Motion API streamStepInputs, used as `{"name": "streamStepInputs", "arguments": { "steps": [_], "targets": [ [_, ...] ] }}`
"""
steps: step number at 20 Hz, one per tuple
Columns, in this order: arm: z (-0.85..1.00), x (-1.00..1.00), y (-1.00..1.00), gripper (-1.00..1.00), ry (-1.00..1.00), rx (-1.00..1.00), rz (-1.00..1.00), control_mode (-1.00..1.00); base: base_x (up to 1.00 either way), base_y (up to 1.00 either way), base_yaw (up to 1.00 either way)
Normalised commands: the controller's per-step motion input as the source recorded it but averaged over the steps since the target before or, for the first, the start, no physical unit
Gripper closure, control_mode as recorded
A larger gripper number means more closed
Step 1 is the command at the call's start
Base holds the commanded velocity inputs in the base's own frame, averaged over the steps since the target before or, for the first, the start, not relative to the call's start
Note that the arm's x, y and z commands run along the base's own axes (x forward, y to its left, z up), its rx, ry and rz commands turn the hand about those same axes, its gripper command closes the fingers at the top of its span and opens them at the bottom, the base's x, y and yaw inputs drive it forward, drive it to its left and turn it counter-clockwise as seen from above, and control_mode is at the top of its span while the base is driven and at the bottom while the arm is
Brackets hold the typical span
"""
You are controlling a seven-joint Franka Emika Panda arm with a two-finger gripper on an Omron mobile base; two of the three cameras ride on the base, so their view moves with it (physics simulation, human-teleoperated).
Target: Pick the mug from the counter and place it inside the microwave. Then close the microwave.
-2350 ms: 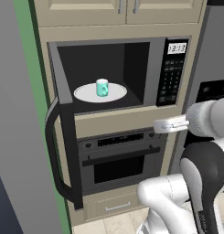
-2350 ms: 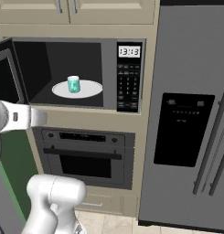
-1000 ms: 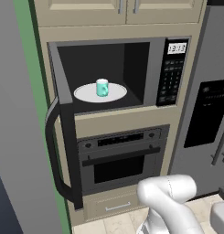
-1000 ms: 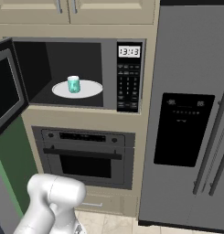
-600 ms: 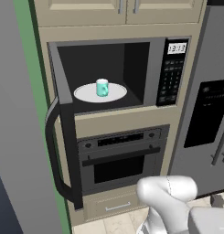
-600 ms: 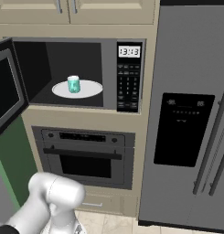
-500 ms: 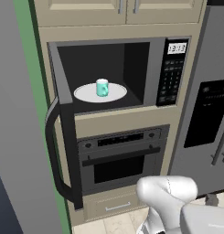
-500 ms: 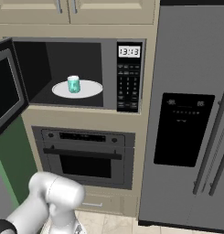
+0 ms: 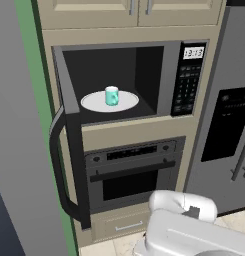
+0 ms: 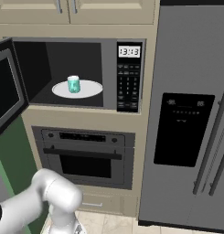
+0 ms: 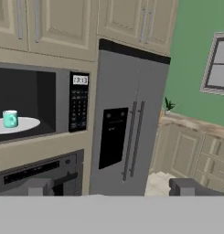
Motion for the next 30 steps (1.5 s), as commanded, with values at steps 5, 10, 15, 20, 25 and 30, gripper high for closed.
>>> {"name": "streamStepInputs", "arguments": {
  "steps": [5,10,15,20,25,30],
  "targets": [
    [-0.11,0.35,0.52,-1.00,-0.07,-0.04,-0.03,-1.00,0.00,0.00,0.00],
    [-0.16,0.31,0.42,-1.00,-0.06,-0.14,0.00,-1.00,0.00,0.00,0.00],
    [-0.04,0.15,0.39,-1.00,-0.02,-0.22,0.00,-1.00,0.00,0.00,0.00],
    [-0.01,0.34,0.07,-1.00,0.00,-0.22,0.00,-1.00,0.00,0.00,0.00],
    [-0.12,0.42,0.04,-1.00,-0.03,-0.22,-0.03,-1.00,0.00,0.00,0.00],
    [-0.19,0.39,0.05,-1.00,-0.04,-0.19,-0.06,-1.00,0.00,0.00,0.00]
  ]
}}
